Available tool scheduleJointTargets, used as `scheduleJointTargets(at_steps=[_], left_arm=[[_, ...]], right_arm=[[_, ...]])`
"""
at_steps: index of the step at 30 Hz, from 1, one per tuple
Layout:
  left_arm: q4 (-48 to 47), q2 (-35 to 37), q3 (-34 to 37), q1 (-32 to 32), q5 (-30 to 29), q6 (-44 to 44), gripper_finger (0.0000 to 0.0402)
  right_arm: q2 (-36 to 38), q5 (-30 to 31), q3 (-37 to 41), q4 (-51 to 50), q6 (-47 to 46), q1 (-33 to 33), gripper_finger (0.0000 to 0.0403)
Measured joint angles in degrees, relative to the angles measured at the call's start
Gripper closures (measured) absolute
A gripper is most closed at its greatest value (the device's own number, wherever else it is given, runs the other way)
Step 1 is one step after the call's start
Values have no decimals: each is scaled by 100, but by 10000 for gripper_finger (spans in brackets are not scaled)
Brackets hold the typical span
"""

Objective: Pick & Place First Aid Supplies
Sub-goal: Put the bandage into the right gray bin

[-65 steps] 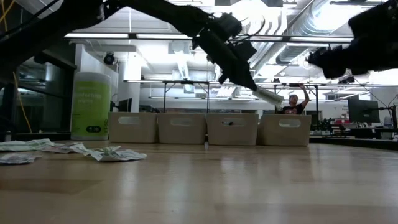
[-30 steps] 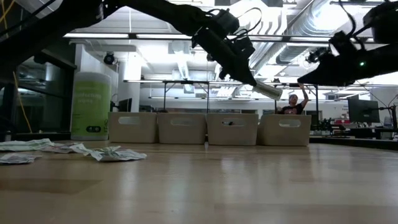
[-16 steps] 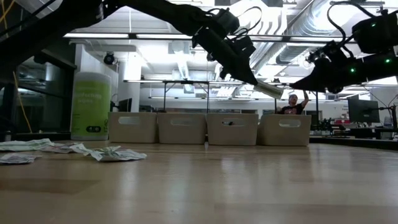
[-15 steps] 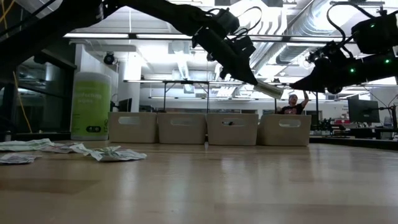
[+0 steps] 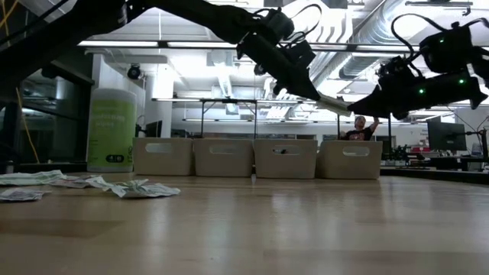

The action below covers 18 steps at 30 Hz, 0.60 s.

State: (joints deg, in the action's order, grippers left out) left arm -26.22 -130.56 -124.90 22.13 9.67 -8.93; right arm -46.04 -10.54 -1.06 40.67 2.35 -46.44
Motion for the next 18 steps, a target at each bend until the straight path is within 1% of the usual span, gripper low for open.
scheduleJointTargets(at_steps=[5, 9, 12, 18], left_arm=[[-2, 0, 1, 0, 1, 0, 401], [-9, 0, 2, 0, 0, 0, 401], [-17, 0, 2, 0, 0, 0, 401], [-33, -1, 2, 0, 0, 0, 401]], right_arm=[[-586, -203, -175, 350, 0, 4, 150], [-930, -248, -195, 914, -85, 4, 179], [-1080, -179, -195, 1026, -83, 4, 221], [-1134, -176, -195, 1096, 12, 4, 330]])
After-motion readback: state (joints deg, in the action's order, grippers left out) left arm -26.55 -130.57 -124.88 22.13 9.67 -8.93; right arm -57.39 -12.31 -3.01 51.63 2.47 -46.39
